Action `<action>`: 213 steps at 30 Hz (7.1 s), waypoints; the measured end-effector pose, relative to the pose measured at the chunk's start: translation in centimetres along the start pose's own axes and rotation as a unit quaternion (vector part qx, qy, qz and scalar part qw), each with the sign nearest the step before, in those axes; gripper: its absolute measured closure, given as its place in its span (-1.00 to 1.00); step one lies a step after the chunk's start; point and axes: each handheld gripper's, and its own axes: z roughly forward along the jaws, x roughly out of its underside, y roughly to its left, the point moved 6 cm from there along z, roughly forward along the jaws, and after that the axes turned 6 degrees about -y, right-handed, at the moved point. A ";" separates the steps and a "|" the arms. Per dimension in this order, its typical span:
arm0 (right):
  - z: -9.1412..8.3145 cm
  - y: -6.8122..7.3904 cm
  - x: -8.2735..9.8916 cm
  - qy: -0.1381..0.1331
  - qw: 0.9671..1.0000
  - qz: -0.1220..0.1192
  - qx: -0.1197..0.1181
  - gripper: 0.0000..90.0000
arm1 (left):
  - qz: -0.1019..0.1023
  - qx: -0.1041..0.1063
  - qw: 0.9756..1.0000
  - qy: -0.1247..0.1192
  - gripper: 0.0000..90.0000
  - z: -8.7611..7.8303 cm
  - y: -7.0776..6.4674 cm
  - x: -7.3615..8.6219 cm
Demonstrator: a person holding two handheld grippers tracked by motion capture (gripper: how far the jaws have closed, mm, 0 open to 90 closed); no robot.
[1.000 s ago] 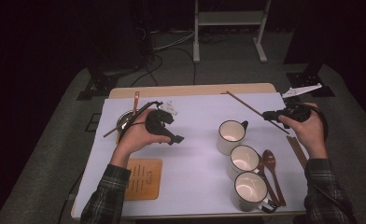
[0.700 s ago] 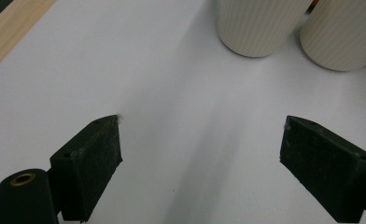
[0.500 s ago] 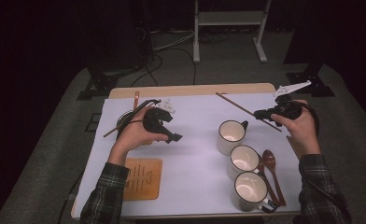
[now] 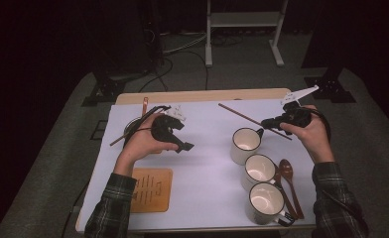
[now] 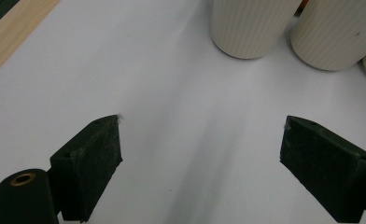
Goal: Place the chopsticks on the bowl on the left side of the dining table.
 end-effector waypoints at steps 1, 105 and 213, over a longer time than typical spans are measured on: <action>0.1 0.1 -0.1 0.000 1.000 -0.003 -0.002 0.89 | -0.001 0.000 1.000 -0.001 -0.75 0.0 0.0 0.0; 6.7 9.5 -3.0 0.052 0.967 -0.127 -0.215 0.89 | 0.054 0.070 0.996 -0.025 -0.35 1.1 -3.5 -2.0; 1.7 0.1 -1.4 -0.070 0.996 -0.048 0.013 -0.52 | -0.060 0.035 0.998 0.011 0.87 -1.2 0.9 1.6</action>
